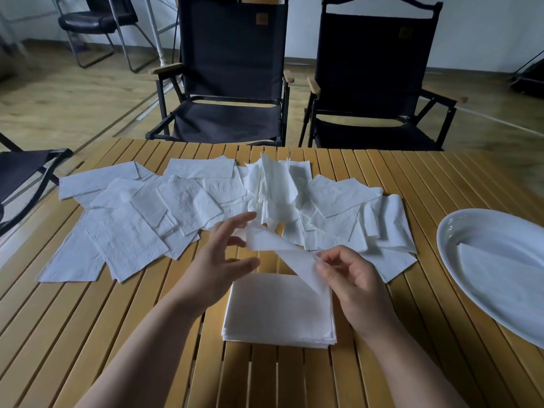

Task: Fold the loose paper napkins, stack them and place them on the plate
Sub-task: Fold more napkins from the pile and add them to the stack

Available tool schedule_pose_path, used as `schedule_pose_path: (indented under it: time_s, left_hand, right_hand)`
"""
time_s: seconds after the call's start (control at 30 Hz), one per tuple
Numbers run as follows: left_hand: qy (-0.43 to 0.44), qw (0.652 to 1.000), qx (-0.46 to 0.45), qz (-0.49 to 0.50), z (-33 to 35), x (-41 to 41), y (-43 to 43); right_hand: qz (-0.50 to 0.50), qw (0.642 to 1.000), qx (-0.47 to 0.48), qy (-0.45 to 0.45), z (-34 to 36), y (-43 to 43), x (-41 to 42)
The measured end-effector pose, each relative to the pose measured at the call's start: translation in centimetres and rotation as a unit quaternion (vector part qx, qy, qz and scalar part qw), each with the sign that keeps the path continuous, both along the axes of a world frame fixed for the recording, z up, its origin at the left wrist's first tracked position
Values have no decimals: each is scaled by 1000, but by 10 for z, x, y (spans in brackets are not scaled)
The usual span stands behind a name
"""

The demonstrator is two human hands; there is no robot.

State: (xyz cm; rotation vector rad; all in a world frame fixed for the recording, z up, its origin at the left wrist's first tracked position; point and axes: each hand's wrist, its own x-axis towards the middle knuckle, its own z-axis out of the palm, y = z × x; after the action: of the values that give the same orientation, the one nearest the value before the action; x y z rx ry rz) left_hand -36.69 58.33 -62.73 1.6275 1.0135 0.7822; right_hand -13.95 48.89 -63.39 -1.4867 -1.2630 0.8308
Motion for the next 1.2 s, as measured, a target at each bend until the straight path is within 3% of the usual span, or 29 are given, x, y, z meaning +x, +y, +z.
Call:
schedule_pose_path:
  time_s: [0.1, 0.3, 0.43, 0.6, 0.8, 1.0, 1.1, 1.2]
  left_hand:
    - [87, 990, 109, -11, -8, 2, 2]
    - [115, 980, 162, 21, -13, 5, 3]
    - [90, 988, 124, -4, -9, 4, 0]
    - [18, 996, 3, -84, -4, 10, -6]
    - [-104, 990, -73, -55, 4, 8, -7]
    - [-167, 980, -106, 7, 10, 8, -7]
    - [-151, 978, -139, 37, 14, 7, -8]
    - [-85, 985, -150, -4, 20, 0, -8]
  right_hand:
    - [0, 1000, 12, -15, 1, 0, -1]
    - [37, 999, -4, 28, 1, -2, 1]
    - [92, 993, 16, 68, 6, -3, 2]
    - [130, 971, 5, 203, 19, -8, -2]
    - [23, 982, -32, 187, 20, -6, 0]
    - [70, 975, -84, 195, 22, -6, 3]
    - [32, 985, -106, 135, 20, -5, 0]
    - [12, 983, -114, 141, 21, -5, 0]
